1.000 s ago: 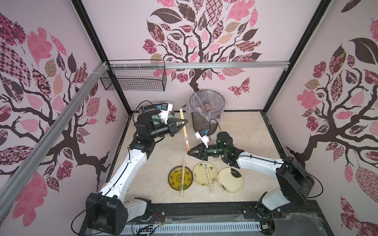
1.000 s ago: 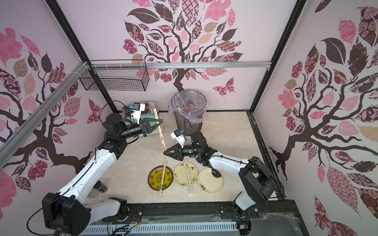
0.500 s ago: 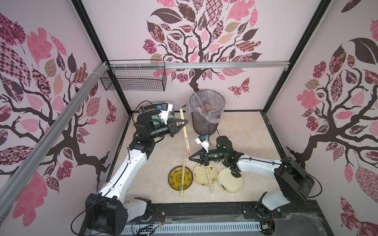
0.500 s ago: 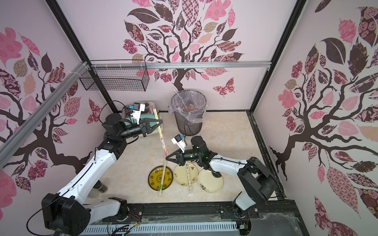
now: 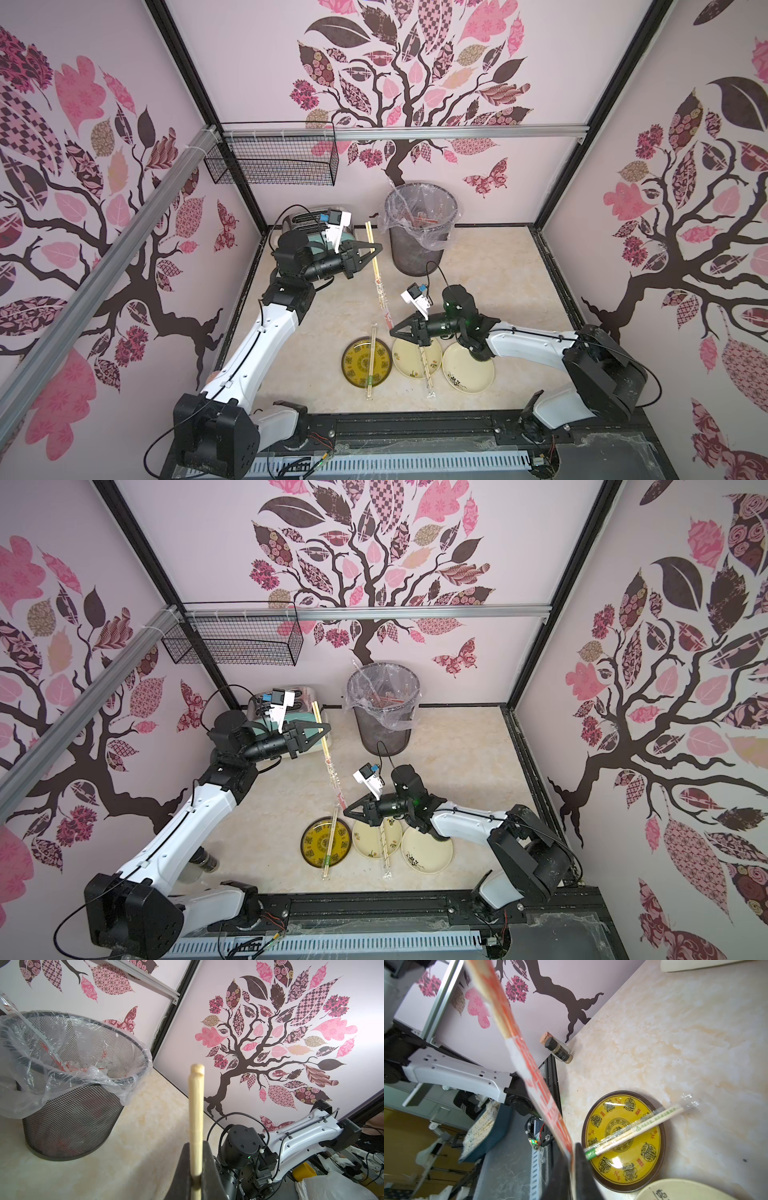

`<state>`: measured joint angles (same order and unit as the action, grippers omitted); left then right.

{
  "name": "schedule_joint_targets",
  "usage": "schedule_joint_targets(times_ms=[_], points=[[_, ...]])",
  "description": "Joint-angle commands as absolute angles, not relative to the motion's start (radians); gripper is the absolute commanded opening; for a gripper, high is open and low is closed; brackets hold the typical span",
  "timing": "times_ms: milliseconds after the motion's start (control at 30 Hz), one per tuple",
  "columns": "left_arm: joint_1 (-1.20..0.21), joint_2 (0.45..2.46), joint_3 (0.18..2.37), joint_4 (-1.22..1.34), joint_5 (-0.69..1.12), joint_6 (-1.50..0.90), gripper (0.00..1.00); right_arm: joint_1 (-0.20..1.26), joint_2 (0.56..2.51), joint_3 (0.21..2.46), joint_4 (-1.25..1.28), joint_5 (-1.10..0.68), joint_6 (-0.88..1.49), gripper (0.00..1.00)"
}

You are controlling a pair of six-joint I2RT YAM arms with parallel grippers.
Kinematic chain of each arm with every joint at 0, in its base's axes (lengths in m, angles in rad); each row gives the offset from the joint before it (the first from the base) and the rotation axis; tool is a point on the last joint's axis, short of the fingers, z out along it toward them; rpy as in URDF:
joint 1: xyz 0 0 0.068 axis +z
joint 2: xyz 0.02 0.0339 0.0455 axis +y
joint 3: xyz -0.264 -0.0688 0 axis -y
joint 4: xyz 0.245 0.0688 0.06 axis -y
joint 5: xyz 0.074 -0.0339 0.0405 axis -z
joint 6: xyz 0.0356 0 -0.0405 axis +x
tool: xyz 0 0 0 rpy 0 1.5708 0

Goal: Remove the packaging of disposable chopsticks
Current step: Remove the packet bag from the disposable chopsticks.

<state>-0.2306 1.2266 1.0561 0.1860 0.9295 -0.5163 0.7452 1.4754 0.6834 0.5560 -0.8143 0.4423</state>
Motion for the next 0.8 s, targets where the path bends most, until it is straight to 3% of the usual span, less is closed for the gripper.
schedule_joint_targets(times_ms=[0,133,333,467,633,767], points=[[-0.227,1.212,1.049,0.193,0.948,-0.508,0.0,0.75,1.443,0.716,0.533,-0.79,0.419,0.31],[-0.228,1.212,1.05,0.194,0.953,-0.509,0.0,0.751,1.432,0.774,0.513,-0.755,0.403,0.43],[-0.227,1.212,1.051,0.196,0.959,-0.51,0.0,0.75,1.461,0.845,0.53,-0.724,0.409,0.44],[-0.227,1.214,1.05,0.194,0.962,-0.511,0.0,0.751,1.483,0.86,0.543,-0.743,0.421,0.34],[-0.227,1.216,1.051,0.195,0.966,-0.508,0.0,0.752,1.483,0.822,0.557,-0.744,0.43,0.1],[-0.227,1.215,1.048,0.193,0.966,-0.508,0.0,0.753,1.47,0.772,0.552,-0.742,0.428,0.0]])
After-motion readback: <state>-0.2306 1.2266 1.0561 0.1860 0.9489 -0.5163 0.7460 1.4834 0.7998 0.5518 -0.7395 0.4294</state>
